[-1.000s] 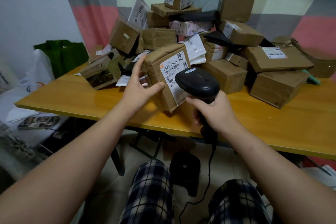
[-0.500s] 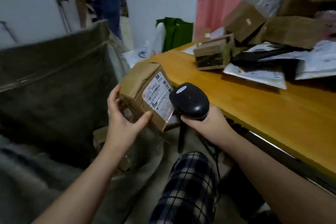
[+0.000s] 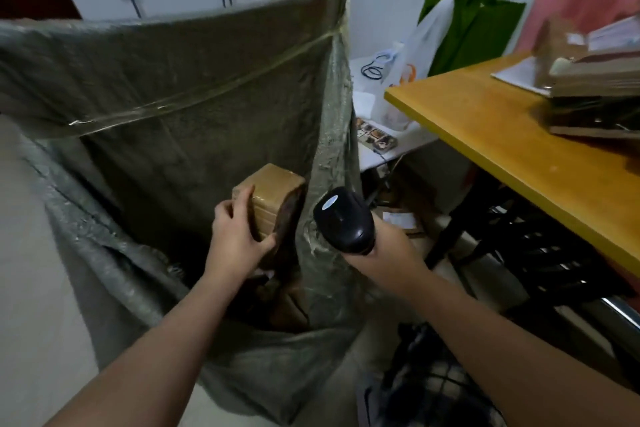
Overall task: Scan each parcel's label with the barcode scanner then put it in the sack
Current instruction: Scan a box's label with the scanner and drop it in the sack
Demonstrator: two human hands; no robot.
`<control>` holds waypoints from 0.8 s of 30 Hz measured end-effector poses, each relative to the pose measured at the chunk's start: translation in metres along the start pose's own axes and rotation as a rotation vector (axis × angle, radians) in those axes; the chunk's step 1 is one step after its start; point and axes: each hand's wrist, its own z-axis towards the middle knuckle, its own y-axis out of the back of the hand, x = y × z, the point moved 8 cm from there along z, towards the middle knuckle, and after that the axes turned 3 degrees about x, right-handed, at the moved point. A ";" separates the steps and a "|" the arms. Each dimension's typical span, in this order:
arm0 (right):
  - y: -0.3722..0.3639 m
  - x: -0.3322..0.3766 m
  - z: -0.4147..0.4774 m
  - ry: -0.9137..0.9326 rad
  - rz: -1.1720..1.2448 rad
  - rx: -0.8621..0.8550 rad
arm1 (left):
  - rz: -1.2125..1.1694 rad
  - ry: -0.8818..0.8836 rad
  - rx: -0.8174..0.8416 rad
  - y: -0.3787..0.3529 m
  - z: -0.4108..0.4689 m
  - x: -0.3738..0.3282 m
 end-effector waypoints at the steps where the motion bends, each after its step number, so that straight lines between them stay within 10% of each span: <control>1: -0.007 0.000 0.005 0.002 0.017 -0.003 | 0.051 0.022 0.027 -0.004 0.003 0.010; 15: -0.087 -0.020 0.008 -0.058 0.067 0.159 | 0.741 0.165 0.354 -0.033 -0.016 0.108; 24: 0.018 -0.035 -0.032 -0.090 -0.093 -0.186 | 0.568 -0.388 0.155 -0.037 -0.028 -0.064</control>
